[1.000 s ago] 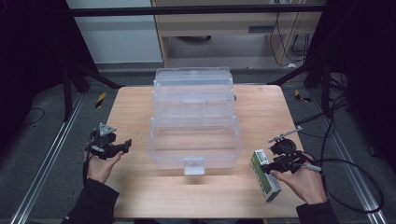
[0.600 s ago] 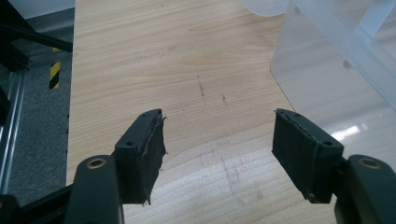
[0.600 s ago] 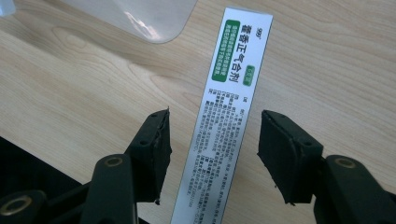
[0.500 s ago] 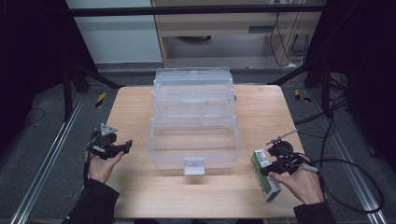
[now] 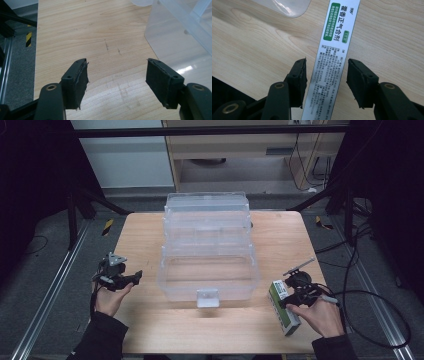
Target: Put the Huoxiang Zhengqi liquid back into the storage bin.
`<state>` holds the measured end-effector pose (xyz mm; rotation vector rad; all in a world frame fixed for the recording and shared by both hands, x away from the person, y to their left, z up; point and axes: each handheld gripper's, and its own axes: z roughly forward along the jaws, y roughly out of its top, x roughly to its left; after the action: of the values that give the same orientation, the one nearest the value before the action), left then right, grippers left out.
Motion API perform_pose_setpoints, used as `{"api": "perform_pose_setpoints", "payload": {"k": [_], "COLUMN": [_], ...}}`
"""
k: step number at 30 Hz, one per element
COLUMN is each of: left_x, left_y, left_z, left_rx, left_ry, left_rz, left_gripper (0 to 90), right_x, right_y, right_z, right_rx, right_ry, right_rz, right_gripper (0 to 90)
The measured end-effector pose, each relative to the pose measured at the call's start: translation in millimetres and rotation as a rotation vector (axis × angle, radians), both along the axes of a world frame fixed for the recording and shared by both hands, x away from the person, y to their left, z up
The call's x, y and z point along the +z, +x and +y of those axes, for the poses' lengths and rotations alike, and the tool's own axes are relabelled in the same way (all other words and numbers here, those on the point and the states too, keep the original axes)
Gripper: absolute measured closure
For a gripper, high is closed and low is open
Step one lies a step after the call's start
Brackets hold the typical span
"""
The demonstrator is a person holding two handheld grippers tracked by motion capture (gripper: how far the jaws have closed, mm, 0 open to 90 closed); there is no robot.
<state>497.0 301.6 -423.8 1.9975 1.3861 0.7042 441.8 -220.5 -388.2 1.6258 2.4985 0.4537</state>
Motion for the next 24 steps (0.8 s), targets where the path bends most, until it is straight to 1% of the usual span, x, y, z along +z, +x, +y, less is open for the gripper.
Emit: {"api": "perform_pose_setpoints", "payload": {"k": [2,7,11,20,24], "left_x": [-0.2,-0.3,-0.4,-1.1,-1.4], "left_y": [0.0,0.1,0.2,0.4,0.6], "left_z": [-0.2,-0.3,-0.2,-0.8,-0.9], "left_rx": [-0.001,-0.001,-0.001,-0.003,-0.003], "left_ry": [0.0,0.0,0.0,0.001,0.002], "left_rz": [0.001,0.002,0.003,0.005,0.007], "left_gripper": [33.0,33.0,32.9,32.8,32.8], "right_x": [-1.2,-3.6,-5.4,-9.8,-9.8], "right_y": [1.5,3.7,5.7,9.0,9.6], "right_z": [0.1,2.3,3.4,7.3,7.1], "right_rx": [0.006,0.004,0.004,0.003,-0.004], "right_ry": [-0.008,-0.02,-0.028,-0.052,-0.05], "right_rz": [-0.002,0.012,0.013,0.031,0.037], "right_gripper": [51.3,52.2,52.5,55.5,56.3]}}
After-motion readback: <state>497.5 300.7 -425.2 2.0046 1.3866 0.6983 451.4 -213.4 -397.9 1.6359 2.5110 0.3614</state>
